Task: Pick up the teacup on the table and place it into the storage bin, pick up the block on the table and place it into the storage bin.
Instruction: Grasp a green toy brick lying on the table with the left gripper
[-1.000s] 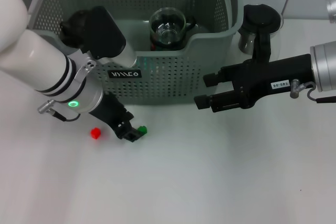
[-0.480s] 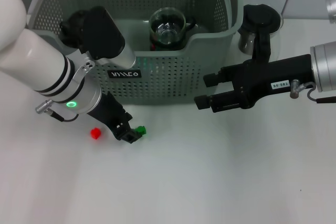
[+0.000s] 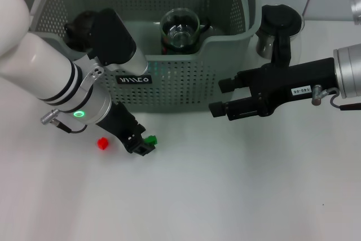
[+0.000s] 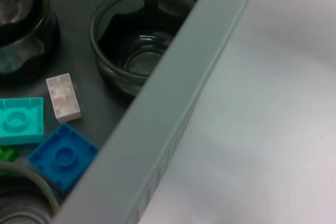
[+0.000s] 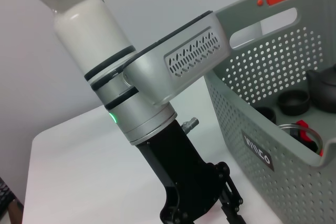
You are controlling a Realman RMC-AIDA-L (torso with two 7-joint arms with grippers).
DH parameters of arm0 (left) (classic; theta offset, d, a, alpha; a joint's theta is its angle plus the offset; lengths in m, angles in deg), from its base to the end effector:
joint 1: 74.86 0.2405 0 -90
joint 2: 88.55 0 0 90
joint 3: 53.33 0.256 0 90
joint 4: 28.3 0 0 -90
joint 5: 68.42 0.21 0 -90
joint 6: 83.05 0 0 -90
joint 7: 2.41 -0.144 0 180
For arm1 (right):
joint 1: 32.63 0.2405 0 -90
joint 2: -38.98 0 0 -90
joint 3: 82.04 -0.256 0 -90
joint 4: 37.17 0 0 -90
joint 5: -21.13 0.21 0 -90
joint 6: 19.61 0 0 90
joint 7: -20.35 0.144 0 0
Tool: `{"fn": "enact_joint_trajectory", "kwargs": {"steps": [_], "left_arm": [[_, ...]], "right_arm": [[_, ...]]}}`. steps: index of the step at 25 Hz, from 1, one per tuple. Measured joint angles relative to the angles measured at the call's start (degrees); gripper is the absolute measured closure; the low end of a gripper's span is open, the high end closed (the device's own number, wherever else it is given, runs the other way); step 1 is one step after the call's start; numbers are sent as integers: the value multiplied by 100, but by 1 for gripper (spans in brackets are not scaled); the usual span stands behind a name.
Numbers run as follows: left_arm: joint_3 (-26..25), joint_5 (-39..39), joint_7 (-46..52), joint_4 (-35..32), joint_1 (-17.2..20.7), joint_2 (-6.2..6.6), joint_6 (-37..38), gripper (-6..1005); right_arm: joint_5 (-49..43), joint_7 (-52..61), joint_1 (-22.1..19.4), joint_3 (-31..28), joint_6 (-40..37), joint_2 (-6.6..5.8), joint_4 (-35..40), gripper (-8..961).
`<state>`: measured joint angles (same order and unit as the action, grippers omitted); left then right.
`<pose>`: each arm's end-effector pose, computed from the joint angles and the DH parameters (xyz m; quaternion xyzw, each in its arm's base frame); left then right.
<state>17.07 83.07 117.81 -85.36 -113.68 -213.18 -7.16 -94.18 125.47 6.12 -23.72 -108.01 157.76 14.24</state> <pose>-0.2123 0.3676 -0.0526 -0.9541 -0.2137 0.1630 0.1319 0.1715 0.3659 -0.0079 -0.9667 0.2083 0.1441 0.0362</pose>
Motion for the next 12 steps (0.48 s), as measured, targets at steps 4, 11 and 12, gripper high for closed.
{"fn": "enact_joint_trajectory", "kwargs": {"steps": [4, 11, 12], "left_arm": [[0, 4, -6, 11, -2, 0, -3, 521], [-9, 9, -12, 126, -32, 13, -13, 540], [-14, 10, -11, 132, -33, 14, -15, 543]], "right_arm": [[0, -13, 5, 5, 3, -2, 0, 205], [0, -9, 5, 15, 9, -4, -6, 205], [0, -9, 2, 15, 9, -4, -7, 205]]}}
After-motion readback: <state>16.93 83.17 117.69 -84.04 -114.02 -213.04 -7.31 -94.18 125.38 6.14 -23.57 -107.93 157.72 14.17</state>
